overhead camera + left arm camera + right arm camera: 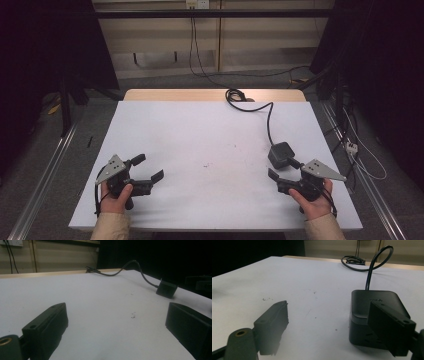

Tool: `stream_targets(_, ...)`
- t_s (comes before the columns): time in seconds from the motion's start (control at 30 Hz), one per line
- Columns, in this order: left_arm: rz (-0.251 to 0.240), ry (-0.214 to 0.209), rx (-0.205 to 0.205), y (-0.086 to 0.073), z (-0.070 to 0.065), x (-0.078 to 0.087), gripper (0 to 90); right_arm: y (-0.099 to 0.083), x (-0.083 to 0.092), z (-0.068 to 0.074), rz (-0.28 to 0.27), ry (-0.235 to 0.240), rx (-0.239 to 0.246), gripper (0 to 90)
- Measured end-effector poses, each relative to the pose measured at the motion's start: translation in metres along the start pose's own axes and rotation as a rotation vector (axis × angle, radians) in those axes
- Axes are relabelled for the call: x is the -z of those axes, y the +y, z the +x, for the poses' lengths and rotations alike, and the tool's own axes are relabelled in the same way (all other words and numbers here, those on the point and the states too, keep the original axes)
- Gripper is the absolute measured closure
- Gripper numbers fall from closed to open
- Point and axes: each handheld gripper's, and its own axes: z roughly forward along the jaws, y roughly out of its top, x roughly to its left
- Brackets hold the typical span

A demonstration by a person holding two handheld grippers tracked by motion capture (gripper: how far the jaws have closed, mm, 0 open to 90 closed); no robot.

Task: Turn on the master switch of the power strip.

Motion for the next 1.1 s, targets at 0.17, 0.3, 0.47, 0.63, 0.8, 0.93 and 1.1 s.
stream_targets(0.17, -0.005, 0.000, 0.000, 0.000, 0.000, 0.000, 4.0, -0.002, 0.003, 0.001, -0.005, 0.007, -0.010, 16.9)
stream_targets(0.3, -0.008, 0.002, 0.005, 0.000, 0.000, 0.001, 4.1, -0.004, 0.006, 0.002, 0.001, 0.013, -0.005, 16.7)
stream_targets(0.47, -0.009, 0.004, 0.004, 0.000, -0.001, 0.001, 4.0, -0.006, 0.008, 0.003, 0.002, 0.014, -0.005, 16.5)
stream_targets(0.63, -0.007, 0.003, 0.003, 0.000, -0.001, 0.001, 4.0, -0.008, 0.008, 0.003, 0.001, 0.014, -0.005, 16.2)
stream_targets(0.8, -0.012, 0.007, 0.006, 0.000, -0.001, 0.002, 4.0, -0.009, 0.010, 0.002, 0.002, 0.011, 0.000, 15.7)
stream_targets(0.93, -0.012, 0.007, 0.007, 0.000, -0.001, 0.002, 4.1, -0.010, 0.011, 0.002, 0.004, 0.014, -0.001, 15.6)
stream_targets(1.1, -0.016, 0.009, 0.006, 0.000, 0.000, 0.003, 4.1, -0.012, 0.012, 0.002, 0.010, 0.011, 0.004, 15.5)
